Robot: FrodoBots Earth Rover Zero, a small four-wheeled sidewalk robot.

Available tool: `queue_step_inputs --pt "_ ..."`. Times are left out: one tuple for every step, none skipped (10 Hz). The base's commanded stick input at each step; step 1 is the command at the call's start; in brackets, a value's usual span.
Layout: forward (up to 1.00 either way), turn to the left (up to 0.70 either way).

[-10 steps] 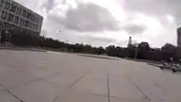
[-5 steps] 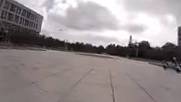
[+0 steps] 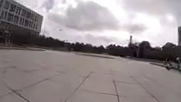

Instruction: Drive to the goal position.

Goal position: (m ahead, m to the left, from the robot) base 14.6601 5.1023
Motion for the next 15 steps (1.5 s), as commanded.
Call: queue_step_inputs --pt "0.7 0.0" --pt "0.7 0.0" --pt "0.7 0.0" --pt "0.7 0.0" --pt "0.7 0.0" --pt "0.7 0.0" --pt "0.7 0.0" --pt "0.7 0.0" --pt "0.7 0.0" --pt "0.7 0.0" --pt "0.7 0.0" --pt "0.7 0.0" --pt "0.7 0.0" --pt "0.7 0.0" --pt "0.7 0.0"
